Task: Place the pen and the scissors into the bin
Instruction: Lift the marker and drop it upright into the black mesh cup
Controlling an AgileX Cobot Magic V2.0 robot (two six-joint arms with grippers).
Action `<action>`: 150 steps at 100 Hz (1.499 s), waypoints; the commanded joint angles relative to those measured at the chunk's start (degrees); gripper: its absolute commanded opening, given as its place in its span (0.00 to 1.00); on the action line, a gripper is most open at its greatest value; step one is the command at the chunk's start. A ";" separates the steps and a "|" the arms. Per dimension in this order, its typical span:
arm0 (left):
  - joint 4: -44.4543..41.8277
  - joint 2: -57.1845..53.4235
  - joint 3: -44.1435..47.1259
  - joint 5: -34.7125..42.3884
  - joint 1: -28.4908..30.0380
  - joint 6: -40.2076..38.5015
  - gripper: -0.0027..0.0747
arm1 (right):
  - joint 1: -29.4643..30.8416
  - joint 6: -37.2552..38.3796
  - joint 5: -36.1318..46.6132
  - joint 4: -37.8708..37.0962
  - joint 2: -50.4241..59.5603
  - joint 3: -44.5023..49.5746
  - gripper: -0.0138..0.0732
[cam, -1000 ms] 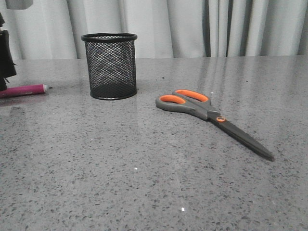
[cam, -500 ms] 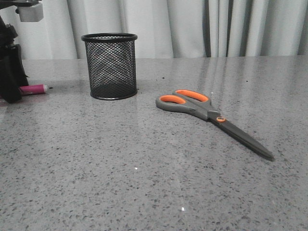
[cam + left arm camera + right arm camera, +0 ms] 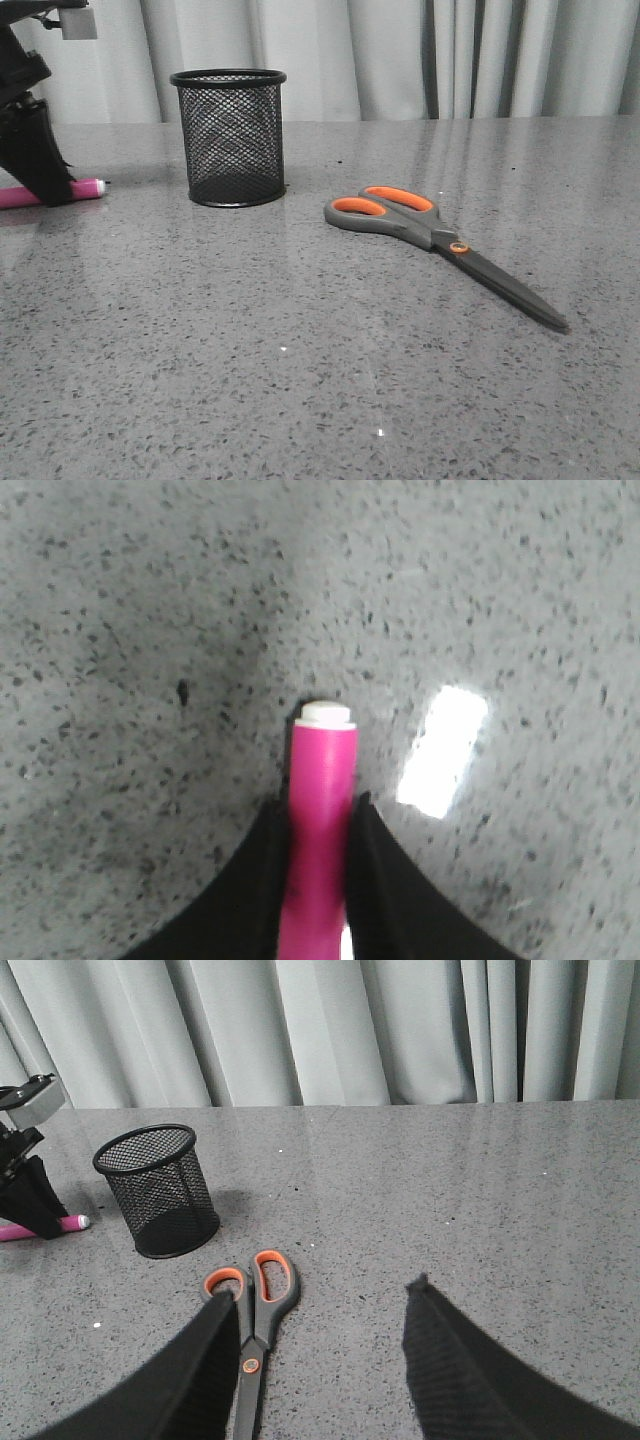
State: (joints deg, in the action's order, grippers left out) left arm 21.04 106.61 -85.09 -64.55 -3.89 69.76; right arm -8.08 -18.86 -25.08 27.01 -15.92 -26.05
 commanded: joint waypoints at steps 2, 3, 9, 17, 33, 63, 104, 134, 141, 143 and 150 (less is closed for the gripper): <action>8.59 -5.06 -0.90 1.94 -0.65 -1.86 0.01 | 0.00 -0.63 3.95 0.21 -1.10 -1.84 0.55; 9.83 -5.30 -0.90 2.53 -0.65 -1.86 0.01 | 0.00 -0.63 3.95 0.21 -1.10 -1.84 0.55; 14.92 -7.49 -0.90 4.95 -0.65 -1.86 0.01 | 0.00 -0.63 4.26 0.21 -1.10 -1.84 0.55; 21.19 -10.52 -0.90 8.98 -0.65 -1.86 0.01 | 0.00 -0.63 5.15 0.21 -1.10 -1.84 0.55; 28.09 -16.42 -0.90 13.27 -0.65 -2.63 0.01 | 0.00 -0.63 5.59 0.21 -1.10 -1.84 0.55; 55.81 -18.79 -0.07 13.45 -0.78 3.10 0.01 | 0.00 -0.63 6.35 0.21 -1.10 -1.84 0.55; 83.54 -18.49 9.15 13.14 -8.64 27.32 0.01 | 0.00 -0.63 6.35 0.21 -1.10 -1.84 0.55; 84.89 -13.02 11.72 12.15 -9.12 29.47 0.01 | 0.00 -0.63 6.35 0.21 -1.10 -1.84 0.55; 84.89 -11.54 11.72 12.15 -9.12 29.47 0.01 | 0.00 -0.63 6.35 0.21 -1.10 -1.84 0.55; 84.89 -11.14 11.72 12.15 -9.12 29.47 0.01 | 0.00 -0.63 6.35 0.21 -1.10 -1.84 0.55; 84.89 -9.77 11.72 12.15 -9.12 29.47 0.01 | 0.00 -0.63 6.35 0.21 -1.10 -1.84 0.55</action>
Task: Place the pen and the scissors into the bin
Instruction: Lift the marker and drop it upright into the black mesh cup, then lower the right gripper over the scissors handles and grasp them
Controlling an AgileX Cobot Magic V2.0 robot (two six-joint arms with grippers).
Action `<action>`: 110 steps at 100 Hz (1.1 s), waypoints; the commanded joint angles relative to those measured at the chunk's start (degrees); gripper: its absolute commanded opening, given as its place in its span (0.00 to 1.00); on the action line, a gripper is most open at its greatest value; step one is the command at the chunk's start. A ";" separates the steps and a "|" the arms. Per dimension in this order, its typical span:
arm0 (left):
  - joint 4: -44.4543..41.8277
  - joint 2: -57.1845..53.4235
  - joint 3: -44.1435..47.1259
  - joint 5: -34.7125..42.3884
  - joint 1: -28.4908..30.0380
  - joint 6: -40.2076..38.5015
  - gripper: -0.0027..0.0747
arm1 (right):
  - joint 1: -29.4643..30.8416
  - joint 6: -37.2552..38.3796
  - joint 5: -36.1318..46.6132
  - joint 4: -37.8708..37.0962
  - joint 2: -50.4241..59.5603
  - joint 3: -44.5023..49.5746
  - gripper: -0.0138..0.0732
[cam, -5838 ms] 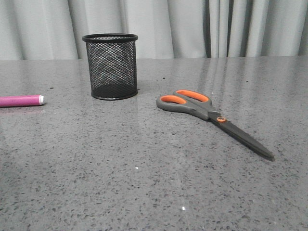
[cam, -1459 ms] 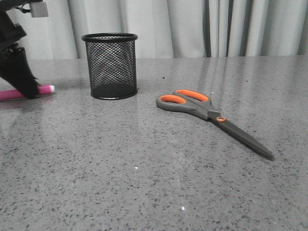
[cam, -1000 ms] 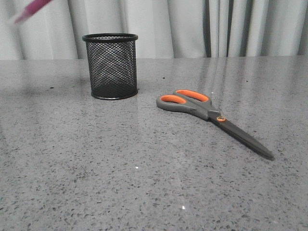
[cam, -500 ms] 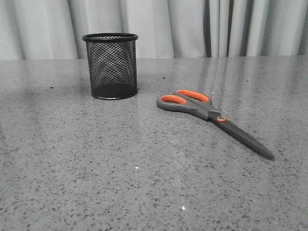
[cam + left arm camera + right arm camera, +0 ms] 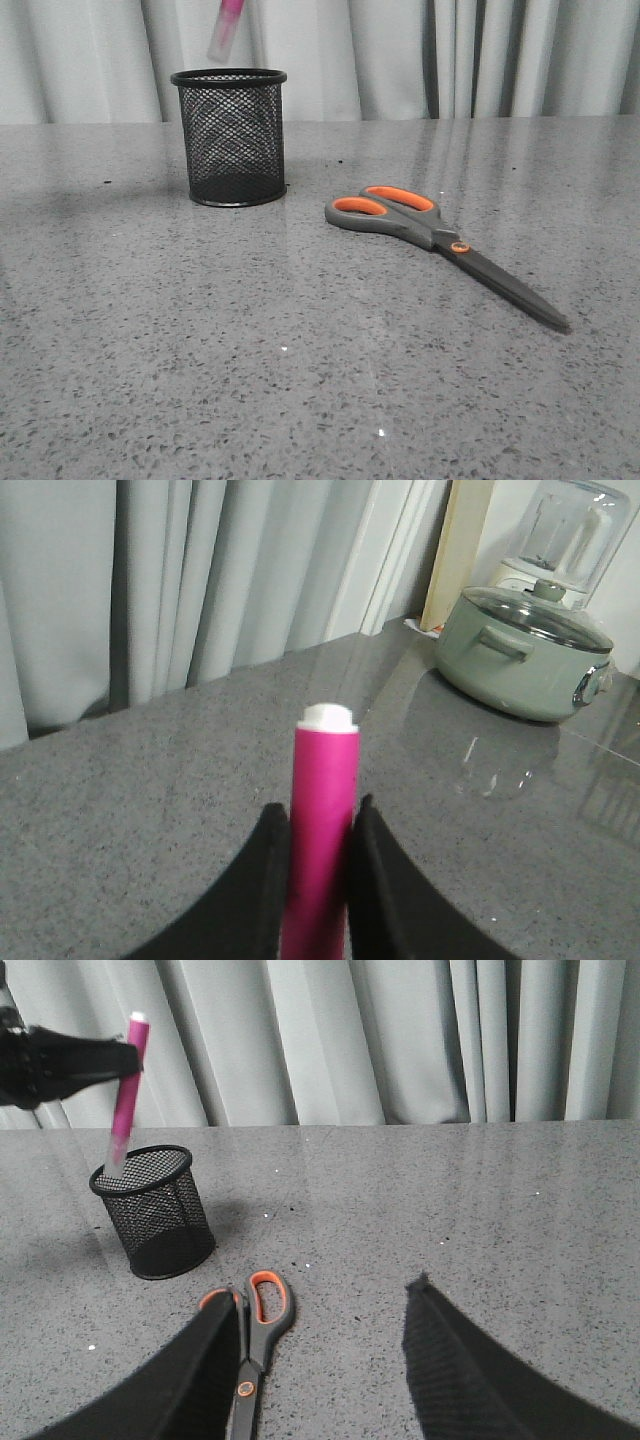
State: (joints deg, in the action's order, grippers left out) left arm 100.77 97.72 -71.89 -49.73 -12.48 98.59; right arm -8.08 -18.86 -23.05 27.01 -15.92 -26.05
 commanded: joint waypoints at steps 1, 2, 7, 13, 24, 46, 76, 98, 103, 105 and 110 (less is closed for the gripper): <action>5.16 -0.74 -1.48 -2.68 -0.53 0.64 0.01 | 0.00 -0.63 4.31 0.21 -1.10 -1.84 0.55; 5.16 -0.73 -1.48 -2.68 -0.53 0.64 0.01 | 0.00 -0.63 4.31 0.21 -1.10 -1.84 0.55; 5.16 0.12 -1.48 -2.68 -0.40 0.64 0.01 | 0.00 -0.63 4.31 0.21 -1.10 -1.84 0.55; 5.16 0.44 -1.48 -2.10 -0.31 0.64 0.01 | 0.00 -0.63 3.81 0.21 -1.10 -1.84 0.55; 5.16 0.54 -1.48 -1.24 -0.31 0.77 0.06 | 0.00 -0.63 2.53 0.21 -1.10 -1.84 0.55; 5.19 0.04 -1.48 -1.64 -0.31 1.64 0.69 | 0.00 -0.63 2.25 0.21 -1.10 -1.84 0.55; 5.08 -10.42 -1.48 -23.66 5.62 -2.51 0.46 | 0.00 -0.63 5.01 2.01 -5.23 -4.67 0.55; -8.08 -25.58 -1.48 -17.46 6.85 -7.40 0.28 | -2.60 -9.86 -4.39 4.96 -18.85 -14.43 0.55; -12.74 -29.46 -1.48 -15.14 6.29 -9.74 0.28 | -4.00 -12.14 -5.28 6.25 -22.18 -16.59 0.55; -15.04 -30.44 -1.48 -14.13 6.07 -10.88 0.28 | -4.64 -12.26 -5.40 6.37 -23.61 -17.49 0.55; -21.06 -34.14 -1.48 -12.04 5.17 -13.24 0.28 | -6.03 -12.26 -6.13 6.37 -26.94 -19.50 0.54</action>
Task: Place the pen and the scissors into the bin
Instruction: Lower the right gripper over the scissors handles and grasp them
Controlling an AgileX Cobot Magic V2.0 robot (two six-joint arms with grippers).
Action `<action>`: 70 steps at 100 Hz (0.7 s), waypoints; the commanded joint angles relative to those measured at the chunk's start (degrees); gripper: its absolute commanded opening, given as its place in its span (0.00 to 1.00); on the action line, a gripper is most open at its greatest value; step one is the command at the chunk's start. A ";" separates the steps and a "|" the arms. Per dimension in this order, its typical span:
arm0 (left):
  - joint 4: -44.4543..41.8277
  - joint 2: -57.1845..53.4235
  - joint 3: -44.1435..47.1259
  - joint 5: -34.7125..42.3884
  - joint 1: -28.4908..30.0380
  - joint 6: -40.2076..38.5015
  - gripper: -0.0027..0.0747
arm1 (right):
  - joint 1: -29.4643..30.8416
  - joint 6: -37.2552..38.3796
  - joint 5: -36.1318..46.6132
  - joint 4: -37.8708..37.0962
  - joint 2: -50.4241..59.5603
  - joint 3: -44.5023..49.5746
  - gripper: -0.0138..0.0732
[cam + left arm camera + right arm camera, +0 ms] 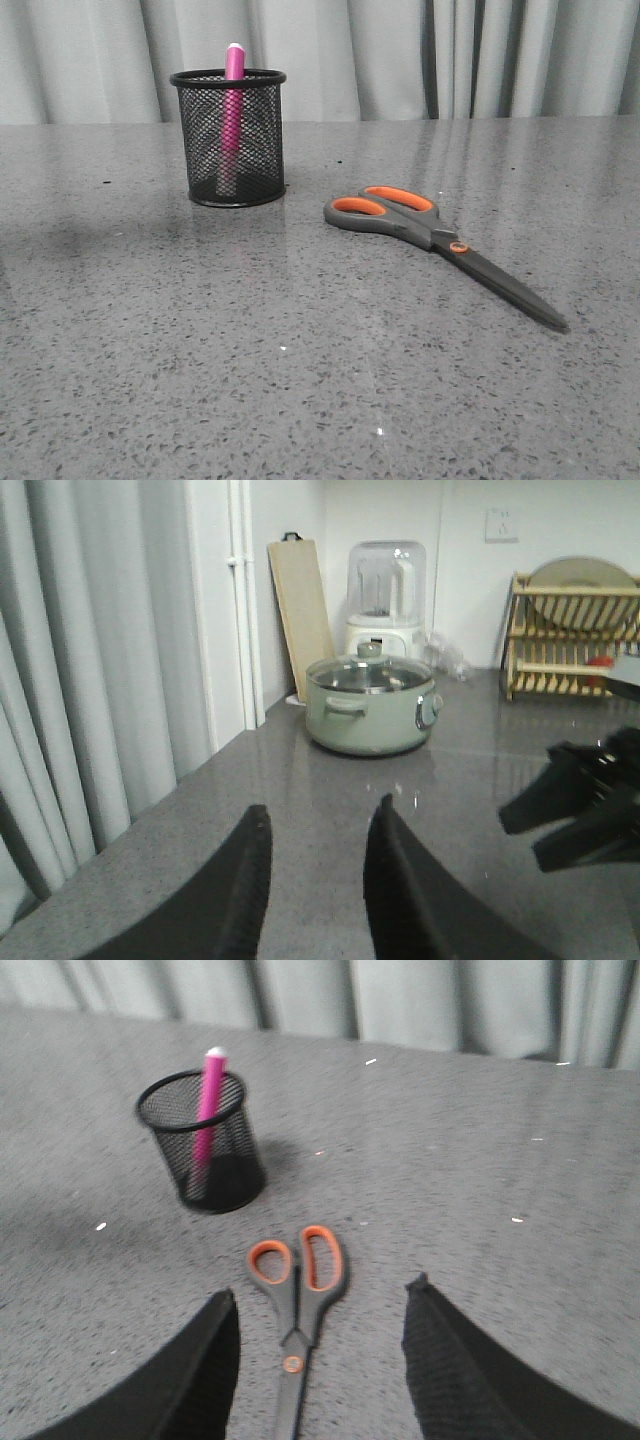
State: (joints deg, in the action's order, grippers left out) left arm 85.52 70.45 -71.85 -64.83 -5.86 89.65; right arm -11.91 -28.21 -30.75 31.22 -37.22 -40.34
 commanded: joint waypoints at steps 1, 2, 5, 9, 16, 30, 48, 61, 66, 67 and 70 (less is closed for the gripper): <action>-7.62 -7.32 -1.52 3.47 -1.62 -4.96 0.28 | -2.39 -2.91 1.22 2.16 -6.59 -5.78 0.54; -8.51 -7.77 -1.52 3.65 -1.98 -5.24 0.28 | -2.75 -2.91 1.07 2.16 -7.07 -6.07 0.54; -12.12 -9.92 -1.52 4.48 -2.80 -6.41 0.28 | -3.40 -2.91 0.17 2.16 -9.03 -7.21 0.53; -17.34 -11.96 -1.33 5.23 -4.10 -8.20 0.28 | -4.17 -2.91 -1.37 2.16 -11.82 -8.96 0.51; -24.34 -16.19 -0.10 5.80 -6.28 -11.02 0.28 | -4.98 -2.91 -3.64 2.03 -16.59 -11.56 0.51; -34.00 -25.25 4.95 6.08 -9.03 -15.77 0.28 | -5.28 -2.91 -7.56 1.50 -24.44 -17.65 0.51; -36.34 -36.85 16.05 11.16 -9.01 -18.41 0.28 | -7.28 -1.83 -16.18 -6.24 -33.87 -28.02 0.51; -34.58 -42.89 23.66 15.56 -9.01 -18.41 0.28 | -13.54 7.46 -21.20 -19.12 -40.70 -34.56 0.51; -33.24 -44.38 25.90 16.69 -9.01 -18.41 0.28 | -16.14 11.28 -23.28 -24.37 -43.62 -36.51 0.51; -32.84 -44.56 26.43 16.80 -9.01 -18.41 0.28 | -16.84 12.25 -23.95 -25.80 -43.97 -37.03 0.51; -32.05 -45.29 27.32 17.14 -9.01 -18.41 0.28 | -18.19 14.42 -25.37 -28.47 -45.39 -38.02 0.51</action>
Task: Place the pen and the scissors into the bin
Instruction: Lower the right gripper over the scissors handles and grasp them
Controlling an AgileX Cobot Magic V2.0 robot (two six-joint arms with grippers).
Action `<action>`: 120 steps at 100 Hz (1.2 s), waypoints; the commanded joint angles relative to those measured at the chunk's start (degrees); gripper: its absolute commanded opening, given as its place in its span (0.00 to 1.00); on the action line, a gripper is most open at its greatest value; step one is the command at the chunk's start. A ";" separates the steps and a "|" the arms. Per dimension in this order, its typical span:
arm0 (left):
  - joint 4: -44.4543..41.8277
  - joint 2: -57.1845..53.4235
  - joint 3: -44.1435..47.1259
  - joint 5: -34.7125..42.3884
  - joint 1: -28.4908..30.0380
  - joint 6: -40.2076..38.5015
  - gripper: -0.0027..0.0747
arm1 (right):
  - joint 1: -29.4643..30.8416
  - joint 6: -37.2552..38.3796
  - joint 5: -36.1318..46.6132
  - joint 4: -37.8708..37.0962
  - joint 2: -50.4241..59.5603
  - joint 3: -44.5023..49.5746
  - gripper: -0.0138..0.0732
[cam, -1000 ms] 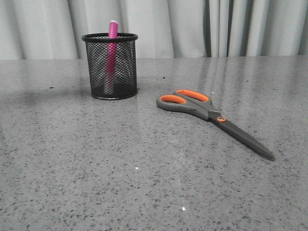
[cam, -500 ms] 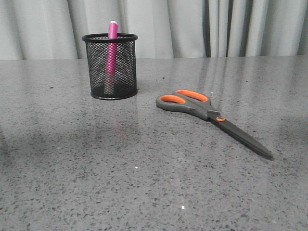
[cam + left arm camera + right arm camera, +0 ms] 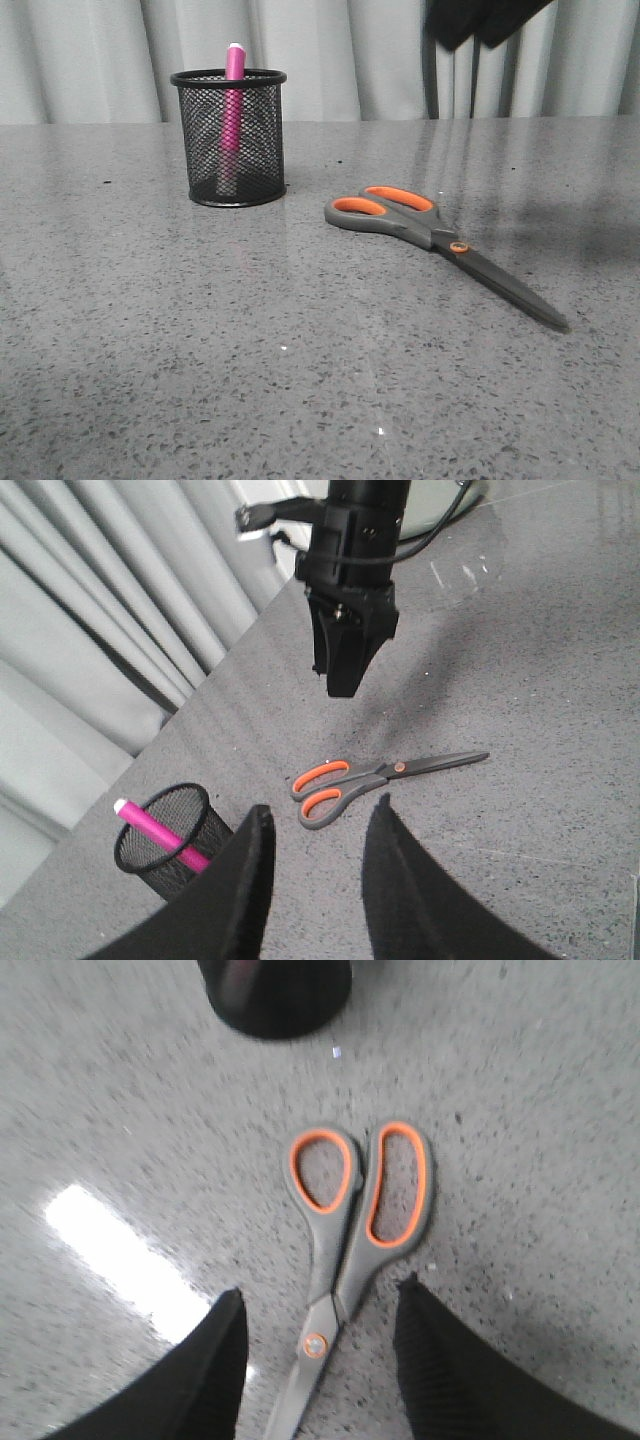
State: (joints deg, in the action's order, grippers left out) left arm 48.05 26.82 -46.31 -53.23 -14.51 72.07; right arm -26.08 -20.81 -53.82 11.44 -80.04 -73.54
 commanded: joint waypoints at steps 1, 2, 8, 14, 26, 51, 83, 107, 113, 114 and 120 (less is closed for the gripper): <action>5.78 -1.80 2.14 5.71 -0.36 -0.84 0.28 | -4.34 7.61 -2.67 -9.98 -3.30 -5.33 0.51; 5.97 -1.91 2.28 5.71 -0.36 -0.84 0.28 | -4.91 8.83 -3.42 -10.62 -3.64 -5.57 0.51; 7.41 -2.57 3.04 5.79 -0.36 -0.84 0.28 | -6.58 14.12 -6.44 -15.82 -6.64 -7.67 0.51; 8.32 -2.72 3.14 5.79 -0.36 -0.84 0.28 | -7.23 19.96 -9.71 -18.20 -8.91 -9.28 0.51; 9.90 -2.82 3.14 5.79 -0.36 -0.84 0.28 | -7.12 25.46 -12.93 -17.67 -12.61 -11.99 0.52; 10.06 -2.82 3.14 5.79 -5.24 -0.84 0.28 | -7.12 25.46 -14.15 -13.50 -17.00 -13.16 0.57; 10.06 -2.82 3.14 5.79 -8.71 -0.84 0.28 | -7.12 25.46 -11.43 -12.96 -18.99 -13.16 0.65; 10.06 -2.82 3.14 5.79 -8.71 -0.84 0.28 | -7.12 25.78 -10.91 -15.70 -20.37 -13.16 0.65; 10.06 -2.82 3.14 5.79 -8.71 -0.84 0.28 | -7.00 27.22 -11.02 -16.36 -20.91 -13.16 0.65; 10.06 -2.82 3.14 5.79 -8.71 -0.84 0.28 | -7.00 27.52 -11.02 -16.36 -20.96 -13.16 0.65; 10.28 -2.82 3.14 5.79 -8.71 -0.84 0.28 | -6.91 27.91 -11.02 -16.76 -21.48 -13.16 0.65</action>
State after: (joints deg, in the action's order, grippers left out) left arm 54.69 23.58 -41.89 -50.31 -22.72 71.96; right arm -33.23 6.01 -65.13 -3.50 -103.41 -84.91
